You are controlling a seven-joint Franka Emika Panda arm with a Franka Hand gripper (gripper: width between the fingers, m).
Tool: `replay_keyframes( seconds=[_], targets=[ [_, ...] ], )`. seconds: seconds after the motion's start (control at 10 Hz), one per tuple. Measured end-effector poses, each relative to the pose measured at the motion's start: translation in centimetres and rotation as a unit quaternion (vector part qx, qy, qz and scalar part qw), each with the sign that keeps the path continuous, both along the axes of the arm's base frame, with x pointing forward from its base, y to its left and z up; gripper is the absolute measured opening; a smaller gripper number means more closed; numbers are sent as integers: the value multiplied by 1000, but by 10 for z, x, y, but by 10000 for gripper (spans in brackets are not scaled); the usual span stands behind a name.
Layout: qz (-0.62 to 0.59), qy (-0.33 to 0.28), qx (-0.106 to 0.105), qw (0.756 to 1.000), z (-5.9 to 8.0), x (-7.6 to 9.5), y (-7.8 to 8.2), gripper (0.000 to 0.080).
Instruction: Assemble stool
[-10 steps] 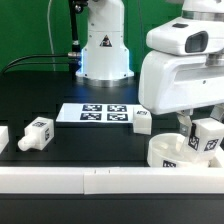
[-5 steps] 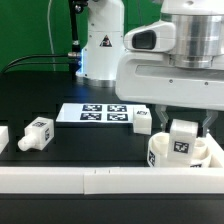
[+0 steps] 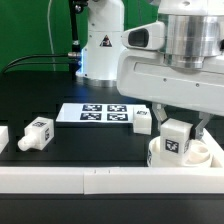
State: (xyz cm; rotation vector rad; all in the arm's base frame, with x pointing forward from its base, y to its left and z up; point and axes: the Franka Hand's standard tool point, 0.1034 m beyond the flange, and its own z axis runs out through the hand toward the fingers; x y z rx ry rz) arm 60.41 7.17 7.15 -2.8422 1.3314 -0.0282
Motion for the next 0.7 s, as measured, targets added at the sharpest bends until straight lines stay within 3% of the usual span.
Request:
replay_keyframes(
  seconds=[0.3, 0.7],
  targets=[
    [-231, -26, 8, 973, -4, -11, -10, 340],
    [-326, -21, 7, 945, -6, -17, -11, 340]
  ],
)
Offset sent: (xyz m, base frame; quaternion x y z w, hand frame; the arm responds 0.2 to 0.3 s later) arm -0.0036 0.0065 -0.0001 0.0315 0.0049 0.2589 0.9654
